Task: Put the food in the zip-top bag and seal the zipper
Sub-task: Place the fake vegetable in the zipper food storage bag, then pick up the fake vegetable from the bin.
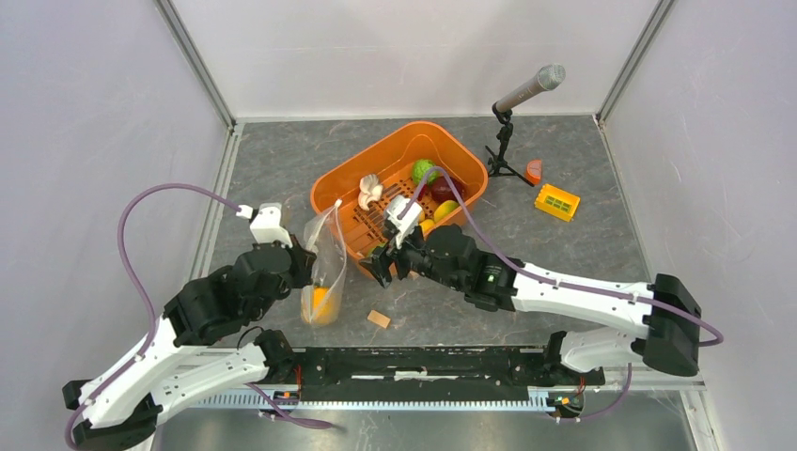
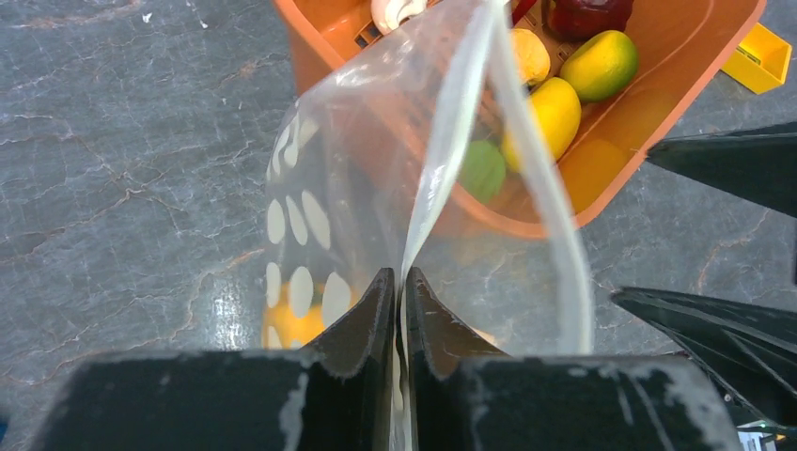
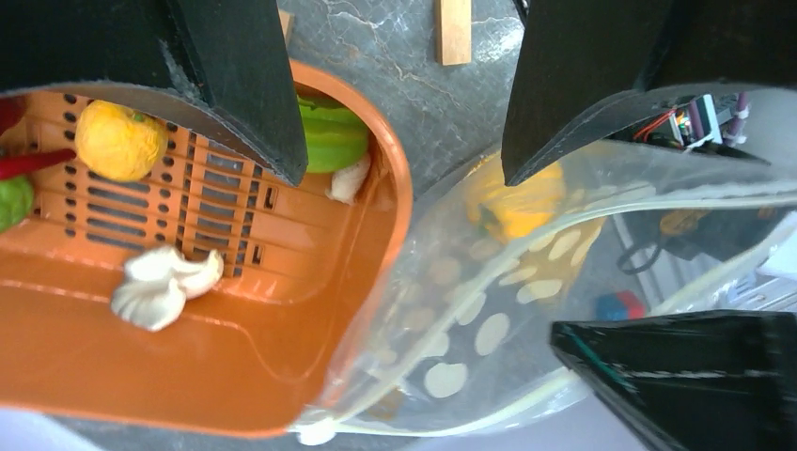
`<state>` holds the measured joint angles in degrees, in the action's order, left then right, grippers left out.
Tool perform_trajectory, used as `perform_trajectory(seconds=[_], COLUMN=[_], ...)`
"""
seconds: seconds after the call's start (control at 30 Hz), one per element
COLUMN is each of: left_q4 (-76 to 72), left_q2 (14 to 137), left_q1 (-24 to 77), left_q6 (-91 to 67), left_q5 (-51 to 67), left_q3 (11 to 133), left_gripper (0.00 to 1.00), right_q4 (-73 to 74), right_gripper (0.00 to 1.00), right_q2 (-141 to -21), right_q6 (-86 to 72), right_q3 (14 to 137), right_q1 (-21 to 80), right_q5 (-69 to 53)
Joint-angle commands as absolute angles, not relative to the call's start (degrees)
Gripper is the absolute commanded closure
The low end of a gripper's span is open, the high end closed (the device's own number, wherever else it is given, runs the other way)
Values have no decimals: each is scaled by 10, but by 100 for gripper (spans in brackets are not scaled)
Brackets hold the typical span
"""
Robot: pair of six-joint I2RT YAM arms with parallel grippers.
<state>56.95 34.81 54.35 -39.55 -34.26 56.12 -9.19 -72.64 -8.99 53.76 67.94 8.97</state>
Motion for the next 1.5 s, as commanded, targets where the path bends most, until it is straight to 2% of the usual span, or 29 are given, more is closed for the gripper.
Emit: perform_trajectory(seconds=[0.0, 0.23, 0.37, 0.5, 0.6, 0.77, 0.97, 1.13, 1.2, 1.3, 1.4, 1.47], left_q4=[557, 577, 564, 548, 534, 522, 520, 519, 519, 518, 517, 517], left_q2=[340, 341, 337, 334, 333, 336, 346, 351, 350, 349, 352, 354], left_q1=[543, 543, 543, 543, 543, 543, 543, 543, 543, 543, 543, 543], left_q6=[-417, -433, -429, -420, -413, -404, -395, -391, -392, -394, -395, -399], left_q5=[-362, -389, -384, -370, -363, -345, -343, -338, -338, -339, -338, -342], left_q3=[558, 537, 525, 525, 523, 527, 532, 533, 534, 533, 530, 528], left_gripper=[86, 86, 86, 86, 86, 87, 87, 87, 87, 87, 87, 88], right_q4=[-106, -78, -43, -6, 43, 106, 97, 101, 103, 71, 67, 59], right_gripper=[20, 17, 10, 2, 2, 2, 2, 2, 4, 13, 25, 38], right_q2=[-752, -767, -821, -905, -988, -1106, -1178, -1223, -1231, -1232, -1237, -1234], right_q6=[-126, -96, -57, -30, -29, -28, -34, -42, -46, -54, -55, -48], right_q3=[546, 594, 629, 685, 752, 877, 930, 961, 961, 935, 938, 936], right_q1=[673, 583, 523, 450, 408, 383, 371, 359, 356, 352, 347, 347], right_q5=[113, 110, 159, 158, 128, 169, 250, 241, 241, 243, 219, 202])
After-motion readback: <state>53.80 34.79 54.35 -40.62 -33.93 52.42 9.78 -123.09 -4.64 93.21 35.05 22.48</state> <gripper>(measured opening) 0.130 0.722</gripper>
